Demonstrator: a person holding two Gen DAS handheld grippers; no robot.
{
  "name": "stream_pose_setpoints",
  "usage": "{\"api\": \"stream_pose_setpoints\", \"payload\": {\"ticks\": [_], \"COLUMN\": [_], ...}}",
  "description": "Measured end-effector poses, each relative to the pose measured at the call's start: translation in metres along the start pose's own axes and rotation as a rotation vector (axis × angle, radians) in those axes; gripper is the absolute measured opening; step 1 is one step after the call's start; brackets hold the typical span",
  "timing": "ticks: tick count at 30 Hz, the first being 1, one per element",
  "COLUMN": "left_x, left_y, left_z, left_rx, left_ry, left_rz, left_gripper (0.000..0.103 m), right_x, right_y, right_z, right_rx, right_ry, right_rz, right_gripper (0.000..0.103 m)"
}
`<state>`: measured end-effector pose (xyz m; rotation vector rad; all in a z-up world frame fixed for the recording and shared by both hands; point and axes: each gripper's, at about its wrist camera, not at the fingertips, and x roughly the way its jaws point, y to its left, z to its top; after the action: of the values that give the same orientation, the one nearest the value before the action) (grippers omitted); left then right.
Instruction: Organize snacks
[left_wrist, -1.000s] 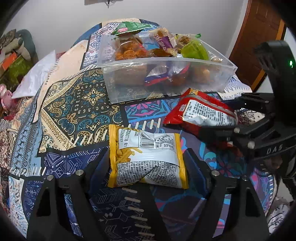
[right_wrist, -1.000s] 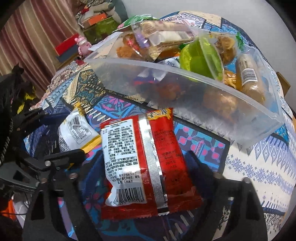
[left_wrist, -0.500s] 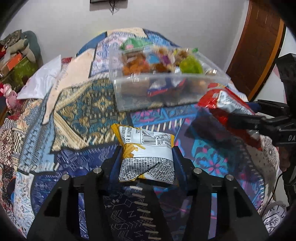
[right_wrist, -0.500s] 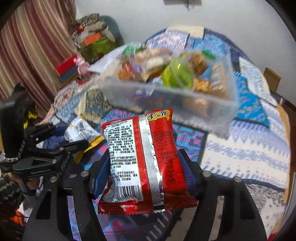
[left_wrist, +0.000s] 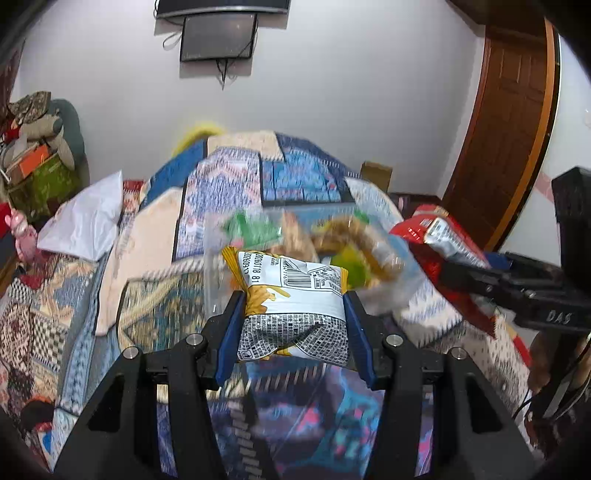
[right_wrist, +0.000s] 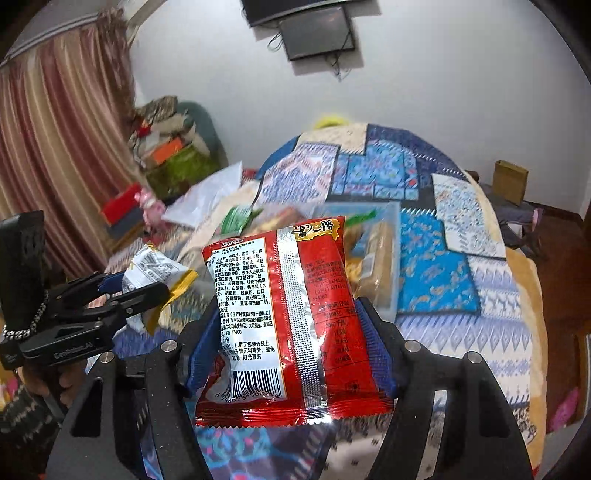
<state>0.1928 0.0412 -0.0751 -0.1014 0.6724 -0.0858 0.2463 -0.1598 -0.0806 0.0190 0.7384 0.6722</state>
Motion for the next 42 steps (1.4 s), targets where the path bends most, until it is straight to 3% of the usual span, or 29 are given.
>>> {"api": "stream_pose_setpoints", "payload": {"ticks": [6,11,24,26,28,30,36,42], "left_x": [0.020,0.051,0.124,0.128,0.128,0.124,0.102,0.055], "left_y": [-0.004,0.000,-0.010,-0.009,-0.008,-0.008,-0.009,-0.010], "left_z": [0.035,0.056,0.062,0.061,0.060,0.059,0.060,0.060], "left_rx": [-0.006,-0.051,-0.021,-0.021,-0.031,-0.029,-0.034,-0.032], "left_ry": [-0.034,-0.008,0.074,0.082,0.079,0.073,0.048,-0.021], "left_rz": [0.004,-0.023,0.019,0.028,0.011,0.011,0.002,0.003], "left_gripper": [0.052,0.052,0.053,0.061,0.067,0.067,0.067,0.067], "right_x": [0.007,0.023,0.074,0.077,0.079,0.079,0.068,0.038], "right_y": [-0.013,-0.021,-0.040,-0.040,-0.037,-0.035,-0.032,-0.029], "right_z": [0.020,0.031,0.030,0.027,0.026,0.026,0.027,0.033], "right_rx": [0.039,0.051,0.087,0.074,0.042,0.022,0.020,0.047], "right_ry": [-0.052,-0.069,-0.014,-0.002,0.010,0.024,0.020,-0.026], "right_rz": [-0.022,-0.053,-0.100,-0.111,-0.139,-0.155,-0.146,-0.124], "right_gripper": [0.066,0.066,0.067,0.068,0.070,0.076,0.078,0.081]}}
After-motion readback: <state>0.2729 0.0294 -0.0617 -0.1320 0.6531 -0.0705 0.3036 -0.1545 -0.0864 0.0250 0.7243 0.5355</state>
